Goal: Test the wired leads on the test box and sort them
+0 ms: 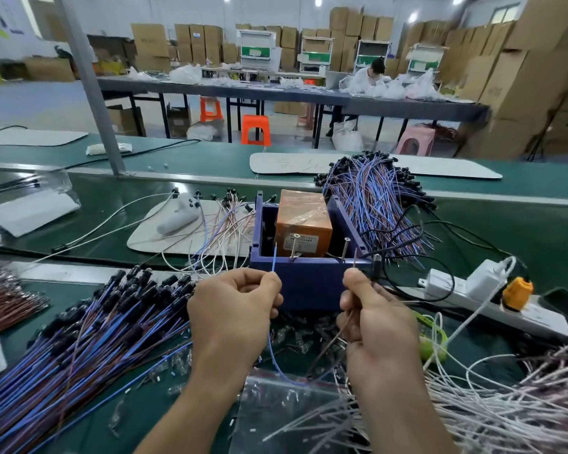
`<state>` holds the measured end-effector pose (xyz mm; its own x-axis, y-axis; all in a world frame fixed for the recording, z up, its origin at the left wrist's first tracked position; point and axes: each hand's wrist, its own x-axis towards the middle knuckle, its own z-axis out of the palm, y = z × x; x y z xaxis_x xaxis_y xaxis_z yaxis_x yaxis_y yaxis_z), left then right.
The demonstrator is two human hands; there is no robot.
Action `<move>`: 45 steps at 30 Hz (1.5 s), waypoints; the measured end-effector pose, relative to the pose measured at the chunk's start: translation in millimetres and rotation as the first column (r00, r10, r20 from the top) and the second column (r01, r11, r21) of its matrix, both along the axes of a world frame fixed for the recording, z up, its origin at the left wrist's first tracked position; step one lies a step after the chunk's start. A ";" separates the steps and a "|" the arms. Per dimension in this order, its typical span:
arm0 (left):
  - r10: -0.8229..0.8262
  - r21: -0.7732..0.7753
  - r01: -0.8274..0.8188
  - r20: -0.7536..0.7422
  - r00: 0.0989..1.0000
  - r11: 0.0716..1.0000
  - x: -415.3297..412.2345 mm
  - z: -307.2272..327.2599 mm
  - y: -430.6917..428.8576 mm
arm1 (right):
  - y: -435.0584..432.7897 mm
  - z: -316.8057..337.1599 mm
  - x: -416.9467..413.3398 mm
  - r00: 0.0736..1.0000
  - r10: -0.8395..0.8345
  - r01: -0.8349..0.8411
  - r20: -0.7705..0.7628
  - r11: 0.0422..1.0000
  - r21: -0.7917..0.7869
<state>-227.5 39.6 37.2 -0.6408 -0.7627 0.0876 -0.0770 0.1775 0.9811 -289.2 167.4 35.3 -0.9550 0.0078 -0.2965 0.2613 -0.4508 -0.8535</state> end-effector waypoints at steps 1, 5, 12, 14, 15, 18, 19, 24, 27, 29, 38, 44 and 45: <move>0.003 -0.013 -0.003 -0.014 1.000 1.000 0.3 0.2 0.3 | -0.6 -1.3 -0.4 1.000 0.001 -0.001 -0.008 1.000 0.001; -0.003 -0.050 0.002 -0.035 0.999 0.999 1.9 -0.8 1.0 | -1.5 -6.2 -0.6 1.000 0.007 -0.007 -0.024 1.000 -0.001; -0.039 -0.112 0.035 -0.036 0.999 0.993 -2.8 6.8 1.2 | 2.2 -9.2 -0.4 0.998 -0.002 -0.001 -0.064 0.999 -0.050; -0.045 -0.131 0.041 -0.027 0.999 0.990 -3.8 6.3 2.4 | 3.6 -10.1 -0.3 0.998 -0.012 0.009 -0.062 0.999 -0.049; -0.050 -0.139 0.047 -0.020 0.999 0.989 -4.4 5.7 2.9 | 3.9 -10.2 -1.1 0.998 -0.013 0.010 -0.061 0.999 -0.048; -0.055 -0.132 0.053 -0.013 0.998 0.990 -5.3 1.5 4.2 | 4.8 -11.2 -2.8 0.998 -0.014 0.012 -0.056 0.999 -0.044; -0.053 -0.123 0.051 -0.013 0.999 0.991 -5.6 0.6 3.8 | 4.8 -11.6 -3.2 0.998 -0.015 0.012 -0.055 0.999 -0.043; -0.045 -0.081 0.042 -0.031 0.999 0.996 -6.9 -1.1 0.0 | 4.4 -13.4 -3.6 0.999 -0.012 0.010 -0.040 0.999 -0.051; -0.057 -0.078 0.055 -0.027 0.998 0.995 -6.4 -1.8 0.8 | 5.4 -13.2 -3.2 0.999 -0.012 0.009 -0.043 0.997 -0.070; -0.068 -0.086 0.066 -0.022 0.997 0.994 -6.2 -3.0 2.3 | 6.4 -13.7 -3.0 0.999 -0.012 0.008 -0.046 0.997 -0.071; -0.081 -0.088 0.078 -0.027 0.996 0.993 -6.8 -5.9 6.1 | 8.5 -15.2 -2.0 0.999 -0.007 0.003 -0.044 0.996 -0.085; -0.093 -0.110 0.089 -0.034 0.995 0.990 -6.0 -7.4 6.8 | 9.0 -15.9 -2.4 0.999 -0.003 -0.001 -0.034 0.996 -0.090; -0.096 -0.113 0.091 -0.033 0.995 0.989 -6.3 -7.6 6.8 | 8.9 -16.2 -2.9 0.999 -0.004 0.000 -0.034 0.996 -0.090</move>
